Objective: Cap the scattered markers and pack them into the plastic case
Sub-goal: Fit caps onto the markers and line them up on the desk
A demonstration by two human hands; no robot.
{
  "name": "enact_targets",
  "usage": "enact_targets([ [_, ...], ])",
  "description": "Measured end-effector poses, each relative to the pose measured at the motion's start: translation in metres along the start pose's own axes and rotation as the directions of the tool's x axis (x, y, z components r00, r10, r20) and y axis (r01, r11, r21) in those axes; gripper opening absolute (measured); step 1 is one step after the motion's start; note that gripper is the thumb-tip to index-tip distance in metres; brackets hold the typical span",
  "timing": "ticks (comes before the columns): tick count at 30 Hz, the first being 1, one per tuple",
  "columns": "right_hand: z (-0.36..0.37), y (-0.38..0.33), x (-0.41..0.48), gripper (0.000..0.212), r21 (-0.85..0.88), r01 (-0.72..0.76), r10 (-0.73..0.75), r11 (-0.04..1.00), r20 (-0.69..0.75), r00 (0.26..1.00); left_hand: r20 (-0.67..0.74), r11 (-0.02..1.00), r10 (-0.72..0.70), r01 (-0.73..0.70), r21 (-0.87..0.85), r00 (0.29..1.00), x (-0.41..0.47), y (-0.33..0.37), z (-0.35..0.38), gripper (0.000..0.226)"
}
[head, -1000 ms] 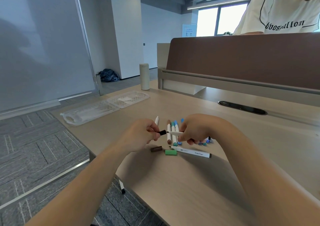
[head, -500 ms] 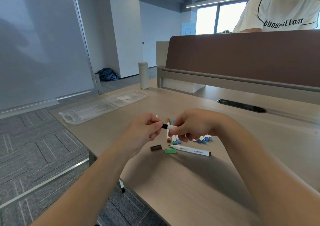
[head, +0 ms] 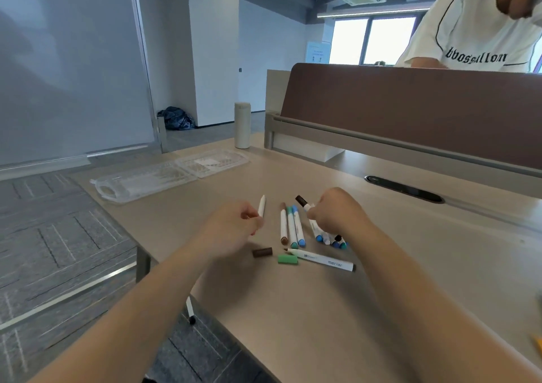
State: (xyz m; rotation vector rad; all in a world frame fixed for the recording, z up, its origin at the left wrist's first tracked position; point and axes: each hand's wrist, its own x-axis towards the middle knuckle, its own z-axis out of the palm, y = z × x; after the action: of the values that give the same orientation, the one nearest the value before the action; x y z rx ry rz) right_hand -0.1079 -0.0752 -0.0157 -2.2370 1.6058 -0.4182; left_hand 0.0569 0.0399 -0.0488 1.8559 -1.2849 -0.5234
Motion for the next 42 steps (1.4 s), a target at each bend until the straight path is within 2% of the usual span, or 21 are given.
enact_targets([
  [3,0.01,-0.006,0.005,0.02,-0.076,-0.042,0.041,0.996,-0.011,0.999,0.051,0.989,-0.018,0.01,0.151,0.999,-0.003,-0.006,0.006,0.011],
  [6,0.014,-0.012,0.013,0.017,-0.125,-0.07,0.068,0.99,-0.02,0.997,0.076,0.985,-0.012,-0.001,0.175,0.997,-0.002,-0.007,0.006,0.014],
  [11,0.012,-0.013,0.019,0.02,-0.164,-0.084,0.085,0.983,-0.002,0.996,0.218,0.967,-0.034,-0.023,0.254,0.975,0.001,-0.004,-0.002,0.017],
  [17,0.001,-0.003,0.001,0.019,-0.21,0.09,-0.045,0.973,0.213,0.976,0.228,0.952,0.002,-0.071,0.298,0.974,0.003,-0.007,0.007,0.012],
  [20,-0.011,0.002,-0.015,0.034,-0.257,0.162,-0.082,0.953,0.297,0.951,0.205,0.945,0.0,-0.067,0.319,0.979,0.002,-0.006,0.008,0.01],
  [23,-0.022,0.007,-0.029,0.04,-0.299,0.211,-0.102,0.931,0.341,0.934,0.138,0.967,-0.006,-0.03,0.254,0.99,-0.001,-0.008,0.006,0.007],
  [26,-0.024,0.011,-0.039,0.04,-0.373,0.289,-0.132,0.882,0.393,0.91,0.072,0.995,0.007,-0.014,0.102,0.997,-0.004,-0.01,0.007,0.005],
  [31,-0.011,0.017,-0.038,0.027,-0.474,0.358,-0.168,0.804,0.396,0.903,0.077,0.999,0.017,-0.014,-0.04,0.997,-0.009,-0.009,0.006,0.005],
  [42,-0.021,0.01,-0.043,0.024,-0.247,0.391,-0.302,0.887,0.333,0.893,0.105,0.993,0.03,-0.017,-0.117,0.994,-0.006,-0.012,-0.001,0.008],
])
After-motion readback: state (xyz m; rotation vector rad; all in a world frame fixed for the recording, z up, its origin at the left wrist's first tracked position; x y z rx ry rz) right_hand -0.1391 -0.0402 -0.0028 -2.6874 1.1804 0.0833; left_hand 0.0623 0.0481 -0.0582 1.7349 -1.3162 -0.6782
